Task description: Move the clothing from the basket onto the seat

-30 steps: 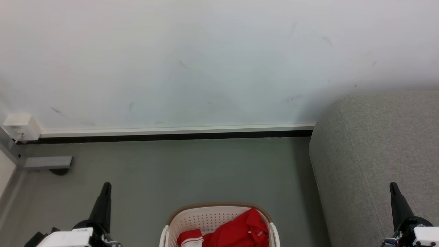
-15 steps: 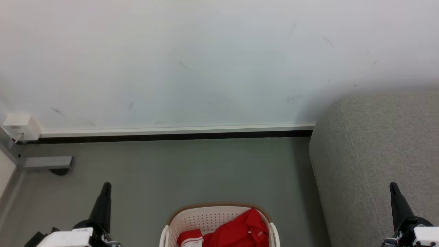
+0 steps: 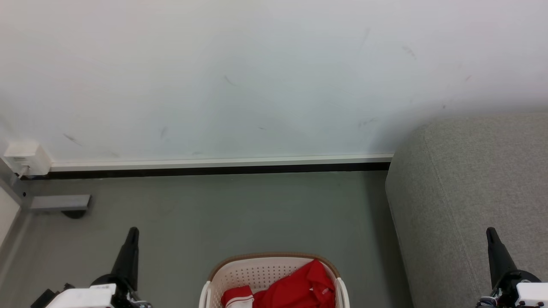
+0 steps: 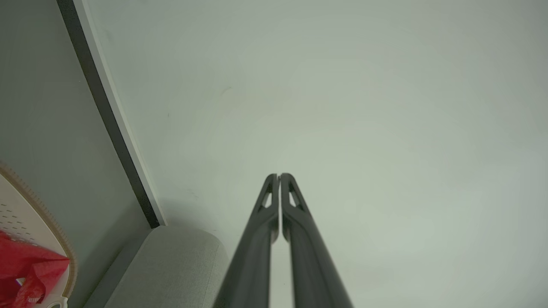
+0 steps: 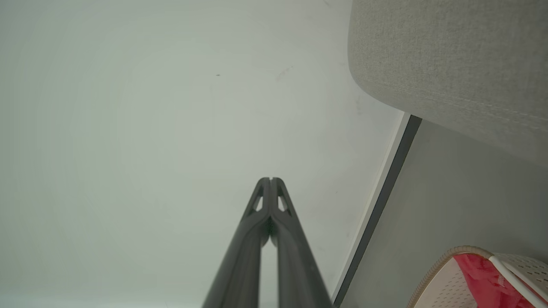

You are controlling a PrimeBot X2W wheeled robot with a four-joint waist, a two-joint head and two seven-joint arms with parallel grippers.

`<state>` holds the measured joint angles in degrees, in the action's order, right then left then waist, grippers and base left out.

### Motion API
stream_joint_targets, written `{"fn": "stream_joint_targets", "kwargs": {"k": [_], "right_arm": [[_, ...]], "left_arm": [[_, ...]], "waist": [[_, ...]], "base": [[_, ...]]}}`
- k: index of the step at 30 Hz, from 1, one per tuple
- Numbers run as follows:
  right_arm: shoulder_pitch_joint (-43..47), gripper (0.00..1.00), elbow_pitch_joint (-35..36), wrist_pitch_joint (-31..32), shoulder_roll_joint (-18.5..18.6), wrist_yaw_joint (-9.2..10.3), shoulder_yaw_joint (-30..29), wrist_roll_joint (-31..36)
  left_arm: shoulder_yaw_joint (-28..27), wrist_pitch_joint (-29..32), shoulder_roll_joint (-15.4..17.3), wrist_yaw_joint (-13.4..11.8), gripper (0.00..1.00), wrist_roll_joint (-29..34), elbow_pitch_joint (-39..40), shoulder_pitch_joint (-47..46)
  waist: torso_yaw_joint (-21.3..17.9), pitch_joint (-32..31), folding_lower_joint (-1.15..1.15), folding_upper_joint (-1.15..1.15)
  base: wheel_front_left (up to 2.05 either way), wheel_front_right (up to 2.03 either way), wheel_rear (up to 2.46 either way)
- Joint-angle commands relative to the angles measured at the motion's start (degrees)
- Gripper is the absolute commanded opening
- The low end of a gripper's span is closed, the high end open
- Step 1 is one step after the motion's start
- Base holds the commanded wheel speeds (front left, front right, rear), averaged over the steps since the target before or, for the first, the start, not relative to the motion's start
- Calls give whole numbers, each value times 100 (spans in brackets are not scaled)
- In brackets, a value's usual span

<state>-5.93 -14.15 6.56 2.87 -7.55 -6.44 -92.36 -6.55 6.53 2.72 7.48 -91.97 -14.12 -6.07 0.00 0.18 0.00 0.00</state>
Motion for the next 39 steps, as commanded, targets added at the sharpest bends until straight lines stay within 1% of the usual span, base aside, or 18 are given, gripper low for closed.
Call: {"fn": "stream_joint_targets", "kwargs": {"k": [1, 29, 30, 33, 39], "right_arm": [[-81, 0, 31, 8, 0, 14, -22, -8], [-81, 0, 31, 7, 0, 15, -22, -8], [2, 100, -8, -1, -1, 0, 1, 0], [93, 100, -98, -27, -23, 0, 23, 8], [159, 100, -36, -208, -13, 1, 112, 194]], "left_arm": [[-5, 16, 36, 11, 0, -85, 22, -45], [-5, 16, 37, 11, 0, -85, 23, -45], [1, -1, -1, 0, 100, 0, -9, 2], [32, -29, -25, 0, 100, 7, -115, 86], [192, -209, -20, 0, 100, 20, -173, 63]], "waist": [[0, 0, 0, 0], [0, 0, 0, 0], [0, 0, 0, 0], [0, 1, 0, 0], [6, 0, 0, 0]], "base": [[0, 0, 0], [0, 0, 0], [0, 0, 0], [0, 0, 0], [0, 0, 0]]}}
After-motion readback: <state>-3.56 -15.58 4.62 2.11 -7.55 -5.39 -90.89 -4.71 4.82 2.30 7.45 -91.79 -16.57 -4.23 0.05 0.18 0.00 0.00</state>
